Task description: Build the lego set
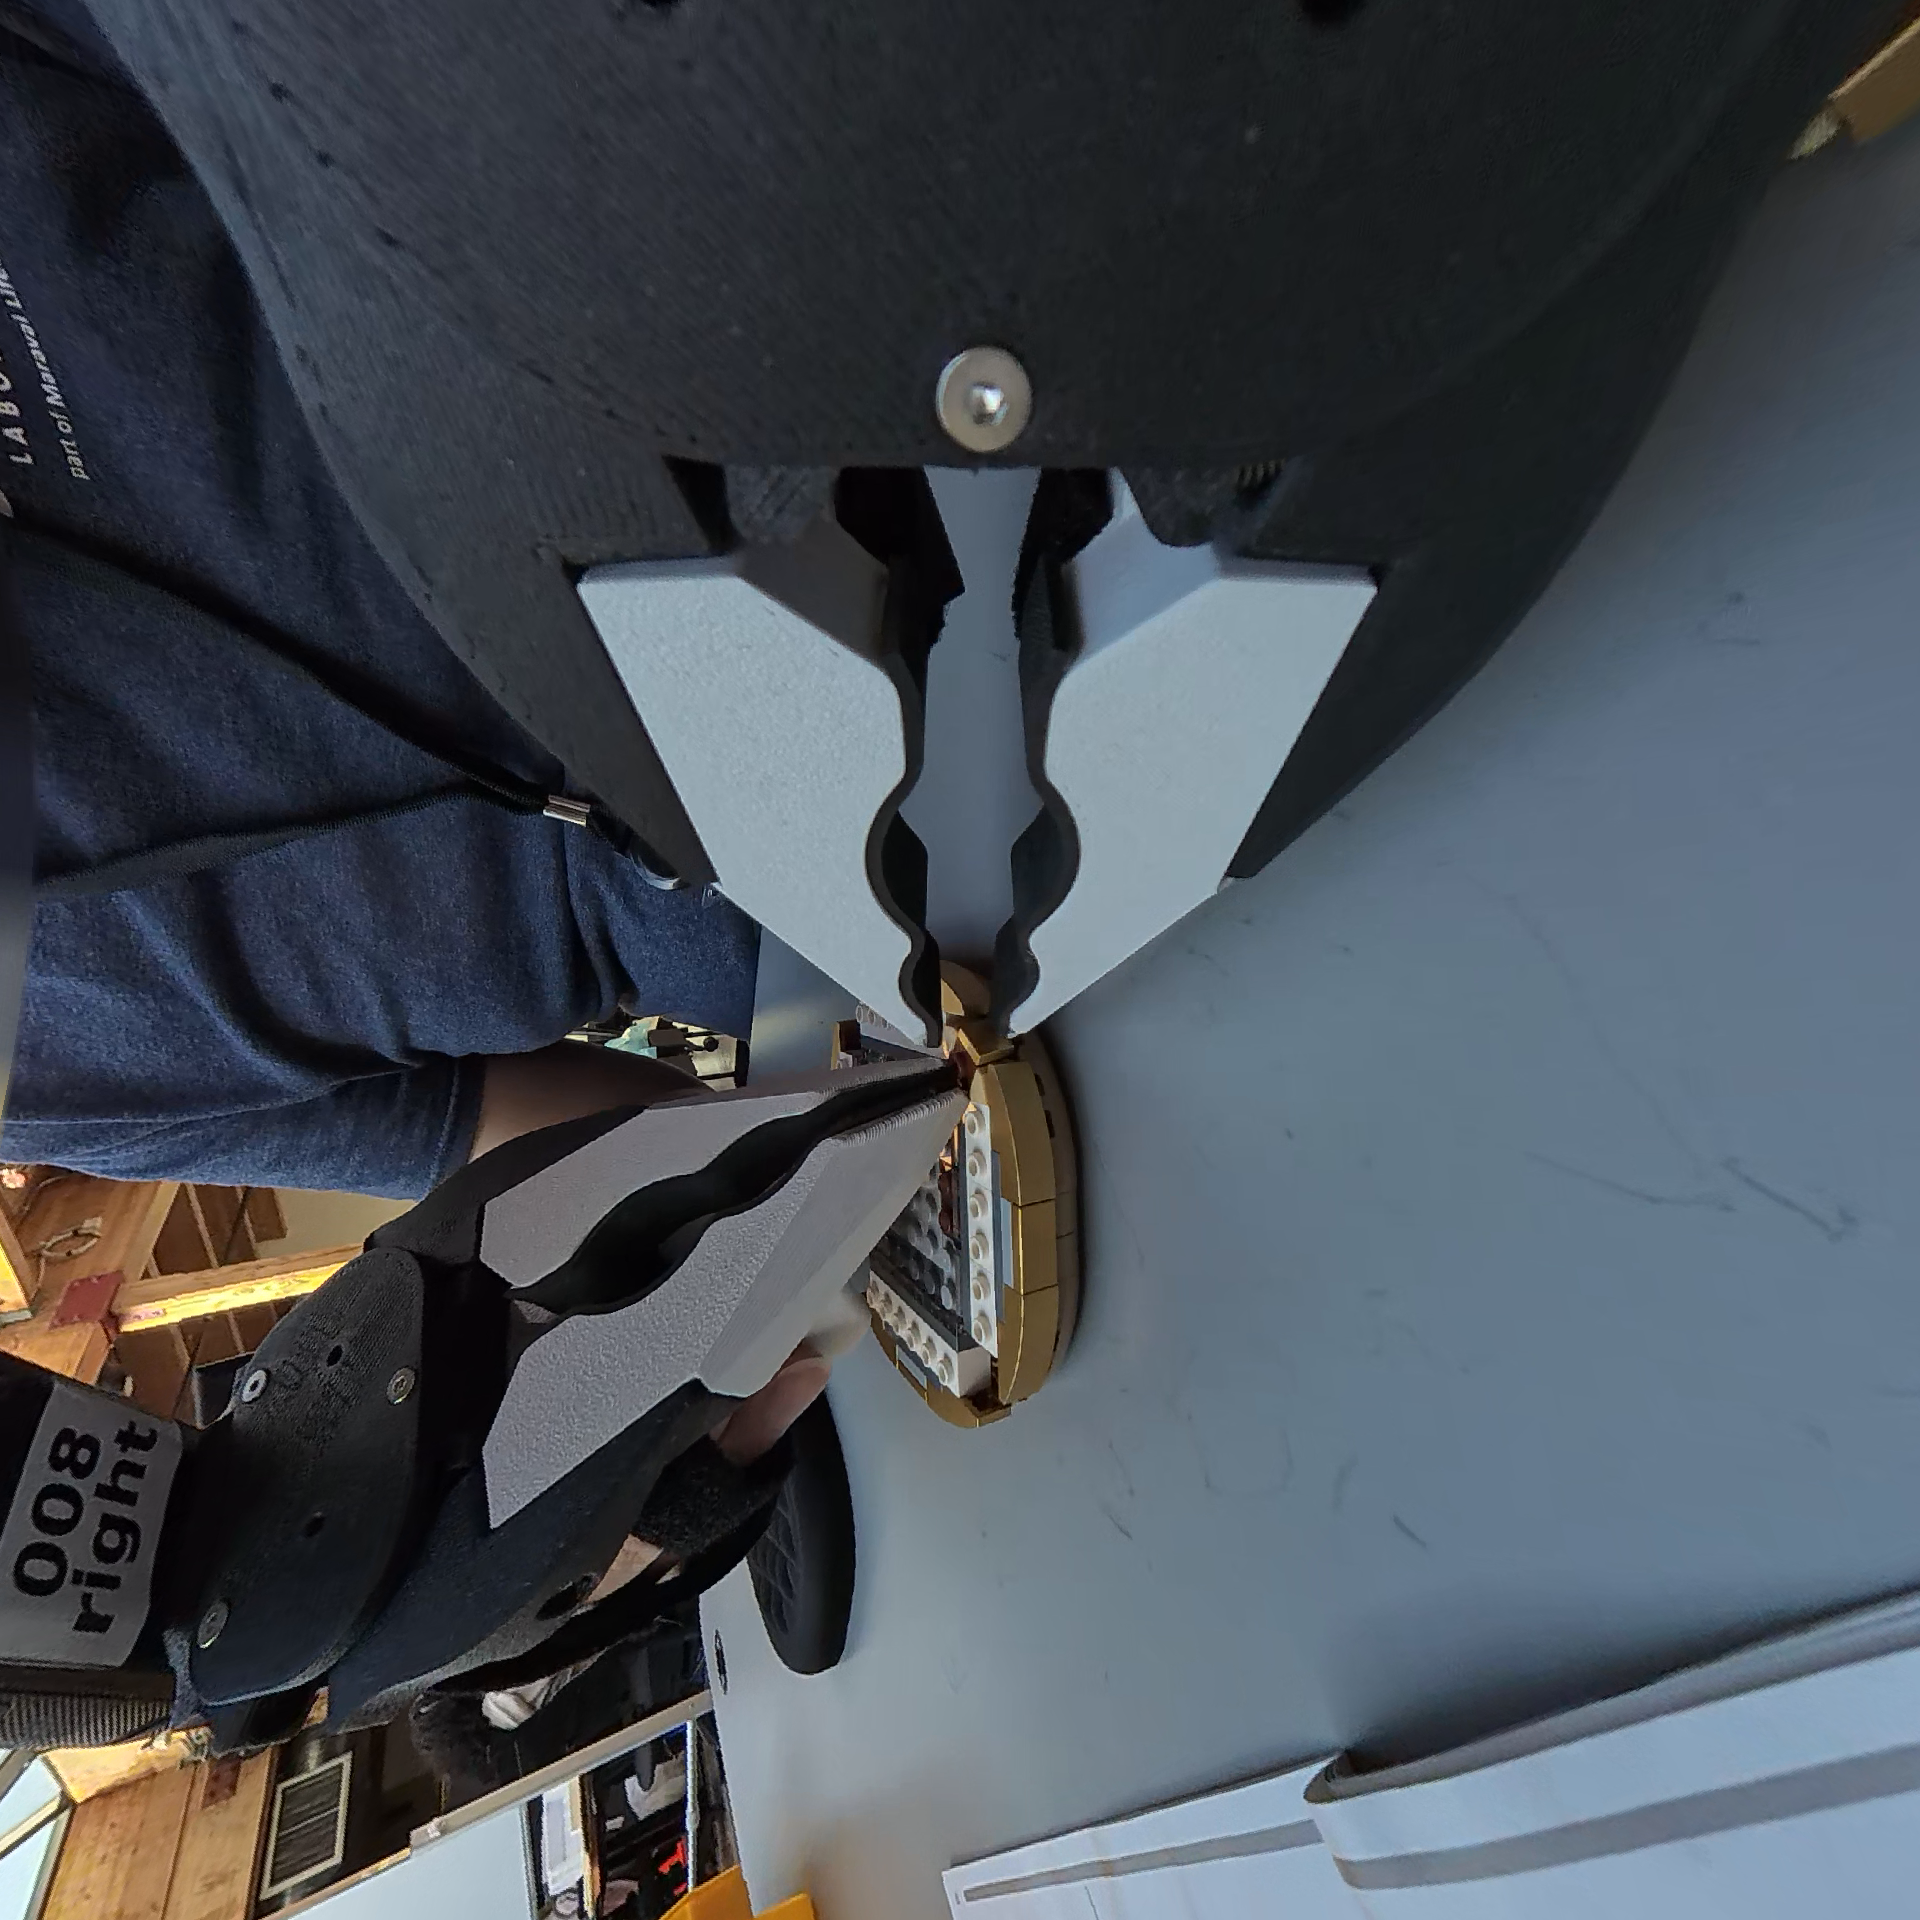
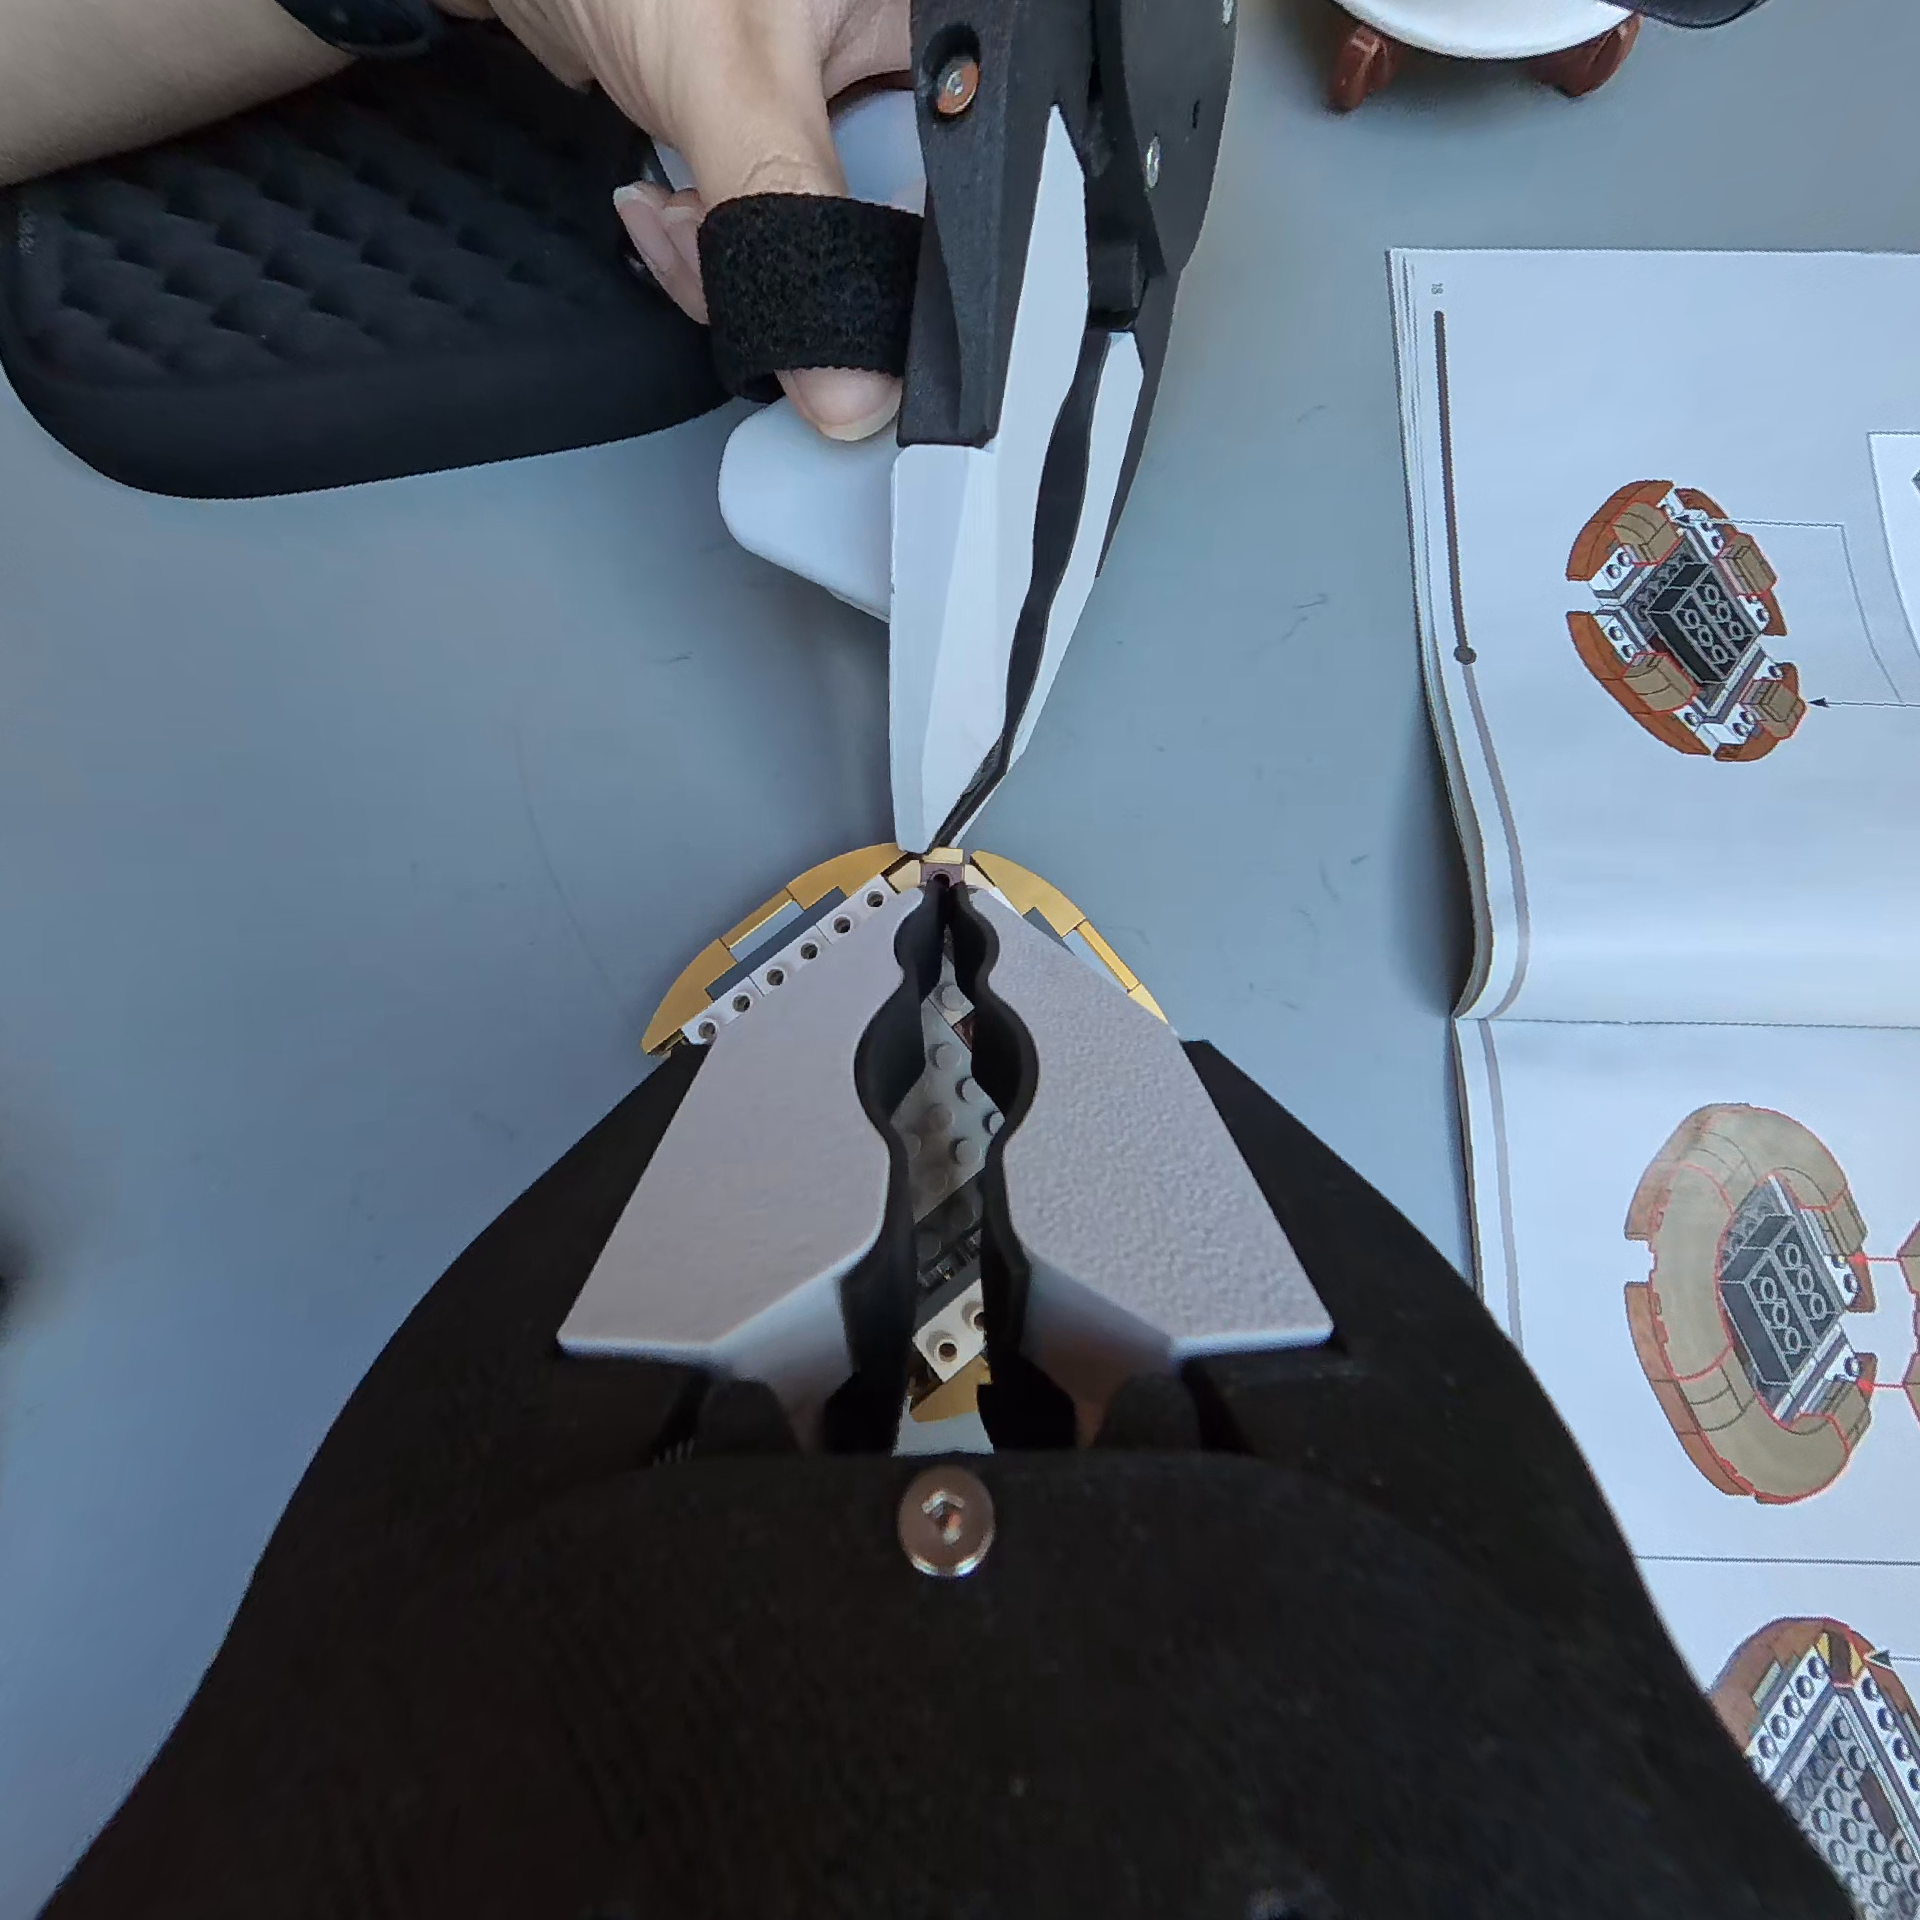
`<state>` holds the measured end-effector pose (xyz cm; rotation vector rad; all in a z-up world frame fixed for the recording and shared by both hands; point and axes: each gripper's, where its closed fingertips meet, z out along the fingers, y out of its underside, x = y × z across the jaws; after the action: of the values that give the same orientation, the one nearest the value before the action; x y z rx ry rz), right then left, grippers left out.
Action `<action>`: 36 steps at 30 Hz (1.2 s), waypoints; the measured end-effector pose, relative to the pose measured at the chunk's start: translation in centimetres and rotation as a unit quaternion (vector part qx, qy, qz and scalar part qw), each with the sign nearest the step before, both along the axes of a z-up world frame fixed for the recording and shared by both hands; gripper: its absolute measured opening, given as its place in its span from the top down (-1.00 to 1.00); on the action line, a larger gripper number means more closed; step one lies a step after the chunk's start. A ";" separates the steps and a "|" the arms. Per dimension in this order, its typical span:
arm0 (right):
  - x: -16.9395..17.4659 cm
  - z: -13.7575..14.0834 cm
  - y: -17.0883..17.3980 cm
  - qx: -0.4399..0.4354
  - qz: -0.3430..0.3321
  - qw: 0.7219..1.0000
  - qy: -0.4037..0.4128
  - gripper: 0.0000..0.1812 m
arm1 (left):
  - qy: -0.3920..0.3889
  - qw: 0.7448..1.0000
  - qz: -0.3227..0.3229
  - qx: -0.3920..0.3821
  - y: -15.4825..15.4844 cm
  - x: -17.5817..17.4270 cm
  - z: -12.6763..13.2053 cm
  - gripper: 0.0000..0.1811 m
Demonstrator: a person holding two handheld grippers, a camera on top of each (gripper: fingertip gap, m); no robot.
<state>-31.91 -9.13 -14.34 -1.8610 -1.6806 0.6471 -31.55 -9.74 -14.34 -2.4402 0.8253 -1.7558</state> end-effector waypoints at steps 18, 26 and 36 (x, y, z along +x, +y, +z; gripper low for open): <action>-0.3 0.1 -0.4 0.000 0.010 1.000 0.006 1.00 | -0.011 1.000 0.022 -0.004 0.6 -0.4 0.4 0.93; -0.2 0.0 -0.4 -0.007 0.006 1.000 0.006 1.00 | 0.006 1.000 0.009 -0.004 0.2 -0.2 -0.3 0.92; -0.1 1.0 0.1 -0.002 0.003 1.000 0.025 0.96 | 0.001 1.000 0.020 -0.006 0.4 -0.3 -0.1 0.92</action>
<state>-32.01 -9.07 -13.32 -1.8285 -1.6559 0.6951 -31.83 -9.30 -14.41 -2.4483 0.7631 -1.7522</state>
